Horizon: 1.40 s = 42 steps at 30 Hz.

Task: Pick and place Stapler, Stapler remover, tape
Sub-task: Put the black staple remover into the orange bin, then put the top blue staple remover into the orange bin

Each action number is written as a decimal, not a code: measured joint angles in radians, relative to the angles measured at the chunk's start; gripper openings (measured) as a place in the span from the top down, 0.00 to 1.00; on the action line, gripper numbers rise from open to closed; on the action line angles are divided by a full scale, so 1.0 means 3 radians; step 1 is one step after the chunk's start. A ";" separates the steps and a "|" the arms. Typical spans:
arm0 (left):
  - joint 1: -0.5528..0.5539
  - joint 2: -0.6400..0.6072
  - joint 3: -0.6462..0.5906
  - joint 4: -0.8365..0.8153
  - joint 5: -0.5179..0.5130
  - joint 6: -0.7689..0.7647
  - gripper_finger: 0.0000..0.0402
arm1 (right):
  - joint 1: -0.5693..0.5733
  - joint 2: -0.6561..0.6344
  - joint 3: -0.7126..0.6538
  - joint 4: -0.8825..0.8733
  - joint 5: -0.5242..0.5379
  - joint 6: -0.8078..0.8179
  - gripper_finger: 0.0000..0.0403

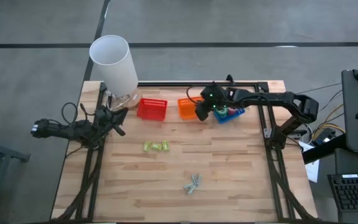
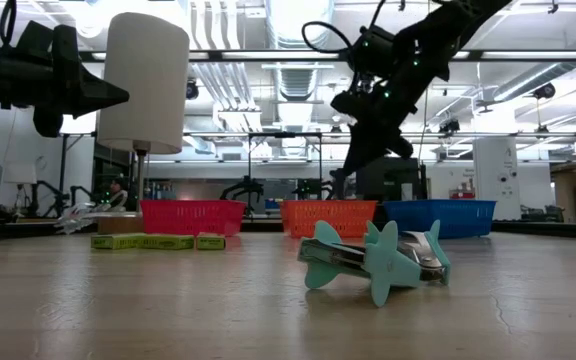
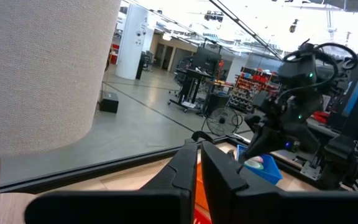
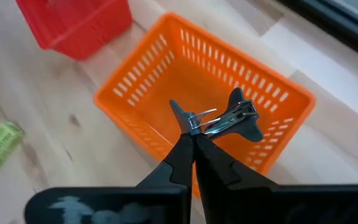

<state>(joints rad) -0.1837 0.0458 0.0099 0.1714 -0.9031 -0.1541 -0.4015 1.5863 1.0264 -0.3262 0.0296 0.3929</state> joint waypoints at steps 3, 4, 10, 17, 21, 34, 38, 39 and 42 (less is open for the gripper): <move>0.0000 -0.0001 -0.0001 -0.0009 0.0000 -0.0001 0.94 | -0.0004 0.0056 -0.0013 0.0046 -0.0001 -0.0002 0.98; 0.0000 -0.0001 -0.0001 -0.0011 0.0000 -0.0001 0.94 | -0.0004 0.0080 -0.0013 0.0093 -0.0001 -0.0002 0.98; 0.0000 -0.0001 0.0000 -0.0013 0.0000 0.0000 0.94 | -0.0003 0.0277 -0.0013 0.0165 -0.0002 -0.0002 0.98; 0.0000 -0.0001 -0.0001 -0.0028 0.0000 0.0000 0.94 | -0.0003 0.0366 -0.0013 0.0188 -0.0001 -0.0002 0.98; 0.0000 -0.0001 0.0000 -0.0029 0.0000 0.0000 0.94 | -0.0003 0.0378 -0.0013 0.0186 0.0038 -0.0003 0.97; 0.0000 -0.0001 0.0000 -0.0030 0.0000 0.0000 0.94 | 0.0003 0.0322 0.0015 0.0229 0.0085 -0.0031 0.77; 0.0000 -0.0001 -0.0001 -0.0031 0.0000 0.0000 0.94 | 0.0073 0.0200 0.0070 0.0237 0.0079 -0.0029 0.74; 0.0000 -0.0001 -0.0001 -0.0031 0.0000 0.0000 0.94 | 0.0110 0.0164 0.0074 0.0238 0.0076 -0.0029 0.73; 0.0000 -0.0001 0.0000 -0.0030 0.0000 -0.0001 0.94 | 0.0287 0.0052 0.0072 0.0237 0.0074 -0.0040 0.72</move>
<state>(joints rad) -0.1838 0.0456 0.0100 0.1623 -0.9031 -0.1543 -0.3155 1.6019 1.0480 -0.2550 0.0517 0.3810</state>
